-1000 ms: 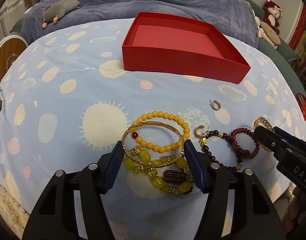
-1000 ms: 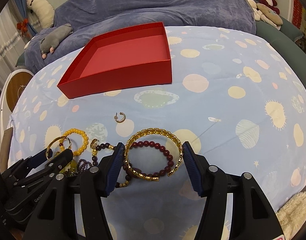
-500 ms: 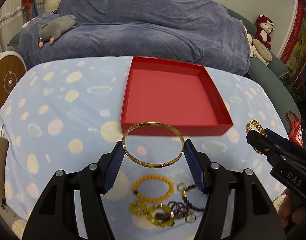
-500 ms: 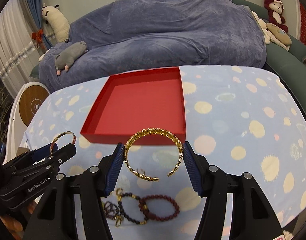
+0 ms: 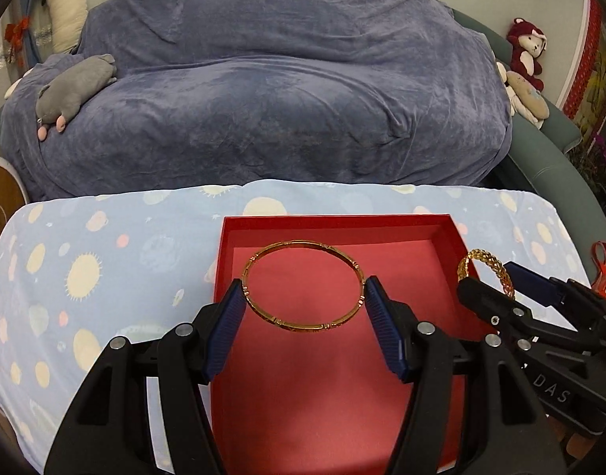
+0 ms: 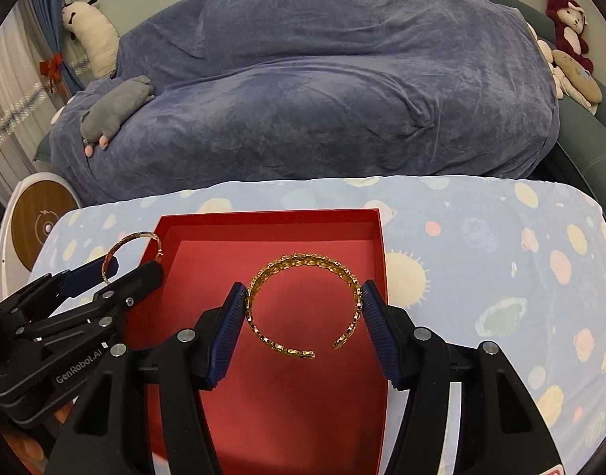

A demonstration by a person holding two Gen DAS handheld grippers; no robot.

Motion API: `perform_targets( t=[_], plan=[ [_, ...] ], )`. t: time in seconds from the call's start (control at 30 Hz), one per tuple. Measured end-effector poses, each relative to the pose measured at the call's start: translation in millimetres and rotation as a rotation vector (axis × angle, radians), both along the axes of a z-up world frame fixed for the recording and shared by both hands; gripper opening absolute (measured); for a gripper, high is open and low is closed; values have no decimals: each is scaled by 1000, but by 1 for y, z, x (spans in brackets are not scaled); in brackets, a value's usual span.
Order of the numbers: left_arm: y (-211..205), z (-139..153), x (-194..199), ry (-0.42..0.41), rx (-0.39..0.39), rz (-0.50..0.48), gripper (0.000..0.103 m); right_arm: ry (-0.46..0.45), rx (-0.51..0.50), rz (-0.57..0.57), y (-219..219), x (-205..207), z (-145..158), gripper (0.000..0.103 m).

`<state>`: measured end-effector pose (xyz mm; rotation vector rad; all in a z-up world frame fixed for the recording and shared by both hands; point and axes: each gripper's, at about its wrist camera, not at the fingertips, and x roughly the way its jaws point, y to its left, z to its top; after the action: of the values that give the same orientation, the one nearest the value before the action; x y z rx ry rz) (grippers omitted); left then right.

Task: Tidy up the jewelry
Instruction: 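Carry both gold bracelets into the red box and open both tools, then withdraw both tools from the box back to the bracelet pile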

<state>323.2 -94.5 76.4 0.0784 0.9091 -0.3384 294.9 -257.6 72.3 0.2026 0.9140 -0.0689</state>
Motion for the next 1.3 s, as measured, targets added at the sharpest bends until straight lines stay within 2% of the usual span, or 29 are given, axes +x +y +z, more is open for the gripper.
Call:
perform_targets(
  t=[0.17, 0.3, 0.43, 0.57, 0.73, 0.9, 1.07, 1.17, 1.3],
  plan=[
    [-12, -32, 33, 50, 40, 3, 59, 46, -14, -4, -3, 34, -25, 57],
    [-15, -45, 45, 65, 46, 10, 59, 77, -11, -9, -7, 48, -41, 57],
    [-16, -53, 55, 90, 51, 19, 61, 77, -49, -6, -5, 56, -47, 58],
    [-15, -52, 57, 70, 62, 45, 71, 68, -74, -10, -6, 58, -44, 60],
    [-6, -35, 51, 42, 31, 67, 74, 32, -72, -14, -9, 47, -26, 64],
    [5, -3, 27, 5, 8, 64, 74, 2, -67, 2, -5, 15, 1, 64],
    [23, 30, -22, -57, 7, 52, 77, -23, -82, 12, -1, -41, 27, 64],
    [38, 38, -56, -62, 7, 49, 77, -30, -92, 14, 1, -78, 36, 64],
    [59, 34, -105, -46, 27, 58, 77, -16, -101, 22, 9, -131, 36, 64]
  ],
)
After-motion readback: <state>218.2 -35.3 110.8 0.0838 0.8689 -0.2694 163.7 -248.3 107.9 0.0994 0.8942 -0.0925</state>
